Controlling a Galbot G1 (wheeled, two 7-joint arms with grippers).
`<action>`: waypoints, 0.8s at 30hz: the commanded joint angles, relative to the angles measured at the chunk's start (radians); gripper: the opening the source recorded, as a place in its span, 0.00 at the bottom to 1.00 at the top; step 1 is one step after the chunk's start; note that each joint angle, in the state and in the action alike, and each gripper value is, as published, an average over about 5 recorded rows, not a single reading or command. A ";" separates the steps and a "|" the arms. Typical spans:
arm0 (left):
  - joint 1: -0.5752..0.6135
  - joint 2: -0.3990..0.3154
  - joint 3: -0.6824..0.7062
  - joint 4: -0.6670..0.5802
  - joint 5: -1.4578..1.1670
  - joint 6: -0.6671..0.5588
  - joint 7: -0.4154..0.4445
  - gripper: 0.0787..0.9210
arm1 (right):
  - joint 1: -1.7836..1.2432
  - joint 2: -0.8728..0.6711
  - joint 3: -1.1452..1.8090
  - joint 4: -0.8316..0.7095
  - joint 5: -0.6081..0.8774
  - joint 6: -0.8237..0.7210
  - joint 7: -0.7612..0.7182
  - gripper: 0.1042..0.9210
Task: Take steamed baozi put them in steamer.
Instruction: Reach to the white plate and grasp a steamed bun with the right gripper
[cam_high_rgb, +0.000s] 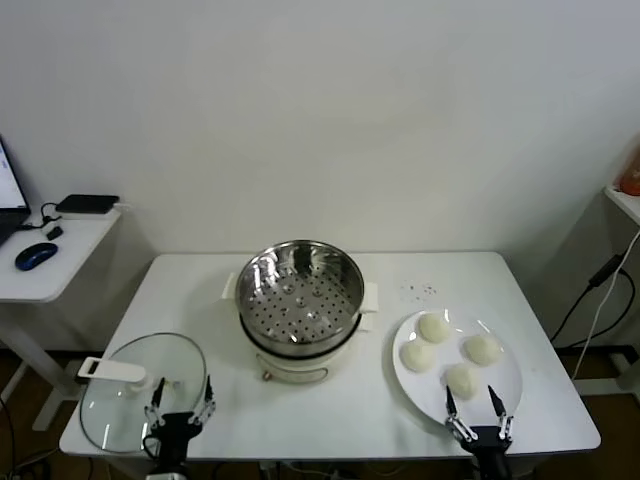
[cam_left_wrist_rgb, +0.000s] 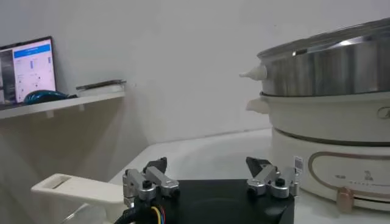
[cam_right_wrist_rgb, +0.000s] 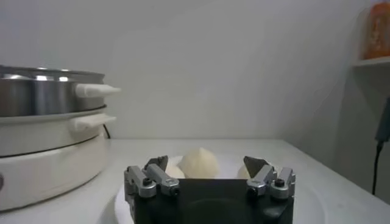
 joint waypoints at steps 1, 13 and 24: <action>-0.003 -0.049 0.004 0.000 0.002 -0.002 -0.001 0.88 | 0.190 -0.063 0.017 0.043 -0.011 -0.316 0.030 0.88; -0.011 -0.049 0.012 0.002 0.008 -0.005 -0.001 0.88 | 0.458 -0.419 -0.085 0.082 -0.066 -0.812 -0.154 0.88; -0.018 -0.049 0.022 0.033 0.042 -0.030 -0.002 0.88 | 0.554 -0.887 -0.225 0.043 -0.226 -0.810 -0.638 0.88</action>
